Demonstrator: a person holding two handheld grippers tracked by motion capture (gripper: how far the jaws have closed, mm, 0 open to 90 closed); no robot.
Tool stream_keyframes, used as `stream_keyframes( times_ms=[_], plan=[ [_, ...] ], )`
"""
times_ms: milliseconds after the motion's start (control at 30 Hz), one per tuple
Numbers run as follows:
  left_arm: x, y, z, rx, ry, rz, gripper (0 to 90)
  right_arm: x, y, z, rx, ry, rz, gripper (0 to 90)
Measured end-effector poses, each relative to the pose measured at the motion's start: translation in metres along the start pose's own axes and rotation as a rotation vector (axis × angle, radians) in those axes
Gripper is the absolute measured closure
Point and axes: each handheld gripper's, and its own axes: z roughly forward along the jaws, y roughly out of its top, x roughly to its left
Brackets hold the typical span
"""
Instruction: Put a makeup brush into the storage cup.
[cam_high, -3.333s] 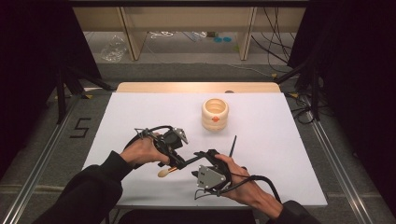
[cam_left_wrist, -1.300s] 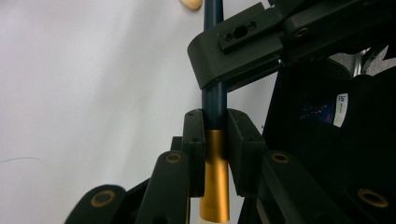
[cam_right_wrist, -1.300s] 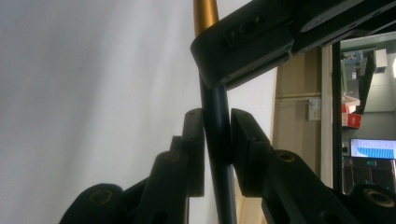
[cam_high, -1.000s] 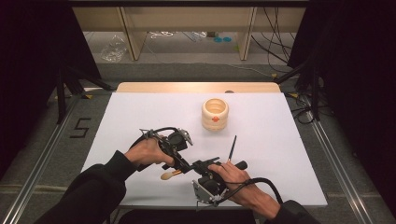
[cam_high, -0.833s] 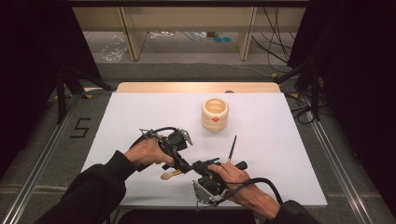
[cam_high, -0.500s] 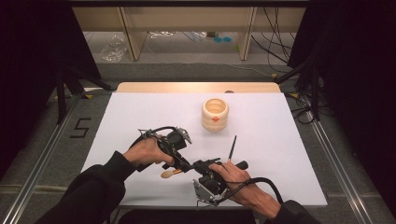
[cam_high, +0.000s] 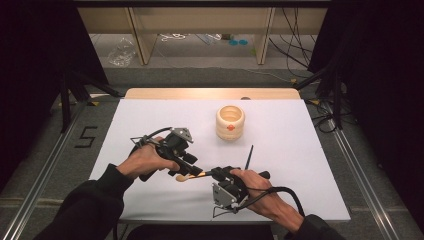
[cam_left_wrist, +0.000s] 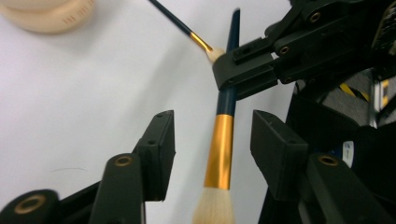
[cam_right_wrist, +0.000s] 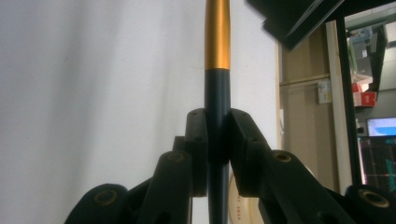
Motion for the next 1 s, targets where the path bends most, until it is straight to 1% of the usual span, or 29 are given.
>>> stream_keyframes(
  times_ms=[33,67,100,133,167,200,233,267,300,333,367,400,433,467,500,567,600,633,667,700,733,767,800,833,867,900,933,967,1000],
  plan=[
    [0.000,-0.001,-0.006,-0.024,0.011,-0.002,48.7,-0.001,-0.002,0.001,-0.013,0.020,-0.008,78.8],
    [0.001,-0.002,-0.009,-0.036,0.015,-0.001,48.1,-0.002,-0.003,0.000,-0.010,0.019,0.039,78.8],
    [0.000,-0.003,-0.014,-0.054,0.023,-0.002,47.5,-0.002,-0.005,0.001,-0.025,0.027,0.052,78.8],
    [0.001,-0.004,-0.017,-0.072,0.028,-0.002,46.3,-0.005,-0.008,0.001,-0.034,0.021,0.057,78.8],
    [0.001,-0.006,-0.022,-0.091,0.044,-0.008,45.3,-0.008,-0.010,0.003,-0.058,0.047,0.055,78.8],
    [0.000,-0.007,-0.024,-0.110,0.046,-0.018,44.4,-0.007,-0.013,0.001,-0.039,0.049,0.171,78.8],
    [0.000,-0.009,-0.029,-0.137,0.061,-0.025,43.9,-0.007,-0.015,0.000,-0.039,0.048,0.220,78.8],
    [0.001,-0.010,-0.031,-0.157,0.065,-0.032,43.2,-0.013,-0.020,0.001,-0.071,0.052,0.219,78.8],
    [0.001,-0.012,-0.036,-0.176,0.076,-0.033,42.7,-0.015,-0.022,0.001,-0.079,0.056,0.238,78.8],
    [0.001,-0.014,-0.038,-0.187,0.086,-0.030,42.1,-0.019,-0.028,0.002,-0.107,0.073,0.237,78.8],
    [0.001,-0.015,-0.041,-0.209,0.094,-0.036,41.3,-0.020,-0.029,0.001,-0.106,0.082,0.290,78.8],
    [0.001,-0.016,-0.043,-0.221,0.094,-0.038,39.7,-0.021,-0.032,0.001,-0.119,0.077,0.360,78.8],
    [0.000,-0.018,-0.046,-0.242,0.107,-0.044,38.9,-0.020,-0.033,0.000,-0.127,0.086,0.423,78.8],
    [0.001,-0.019,-0.048,-0.264,0.109,-0.042,38.4,-0.022,-0.038,0.000,-0.139,0.093,0.478,78.9],
    [0.000,-0.021,-0.049,-0.279,0.117,-0.059,38.0,-0.023,-0.040,0.000,-0.156,0.102,0.529,78.9],
    [0.001,-0.023,-0.051,-0.304,0.130,-0.064,37.5,-0.025,-0.046,-0.001,-0.176,0.094,0.589,78.9],
    [0.001,-0.025,-0.051,-0.308,0.134,-0.065,37.0,-0.028,-0.050,-0.001,-0.191,0.097,0.632,78.9],
    [0.002,-0.027,-0.050,-0.320,0.135,-0.087,36.5,-0.029,-0.053,-0.002,-0.199,0.100,0.654,78.9],
    [0.002,-0.029,-0.049,-0.327,0.132,-0.097,36.6,-0.031,-0.056,-0.003,-0.217,0.095,0.690,78.9],
    [0.004,-0.032,-0.047,-0.334,0.133,-0.084,36.6,-0.032,-0.059,-0.004,-0.232,0.098,0.716,78.9],
    [0.004,-0.034,-0.045,-0.337,0.131,-0.088,37.0,-0.033,-0.062,-0.004,-0.252,0.097,0.756,78.9],
    [-0.006,-0.038,-0.039,-0.360,0.114,-0.237,37.1,-0.034,-0.064,-0.005,-0.269,0.100,0.782,78.9],
    [-0.007,-0.039,-0.037,-0.369,0.105,-0.256,37.1,-0.035,-0.066,-0.005,-0.302,0.107,0.833,78.9],
    [-0.007,-0.041,-0.033,-0.382,0.101,-0.264,37.1,-0.036,-0.068,-0.006,-0.321,0.107,0.857,78.9],
    [-0.008,-0.042,-0.031,-0.392,0.098,-0.269,37.1,-0.037,-0.070,-0.006,-0.346,0.111,0.897,78.9],
    [-0.003,-0.044,-0.029,-0.404,0.089,-0.212,37.0,-0.037,-0.071,-0.006,-0.362,0.117,0.923,78.9],
    [-0.009,-0.044,-0.026,-0.422,0.066,-0.298,37.2,-0.038,-0.072,-0.006,-0.393,0.123,0.960,78.9],
    [-0.008,-0.045,-0.022,-0.442,0.055,-0.291,37.3,-0.038,-0.073,-0.007,-0.406,0.133,0.972,78.9],
    [0.005,-0.044,-0.023,-0.435,0.107,-0.111,37.5,-0.038,-0.074,-0.006,-0.426,0.128,0.997,78.9]
  ],
)
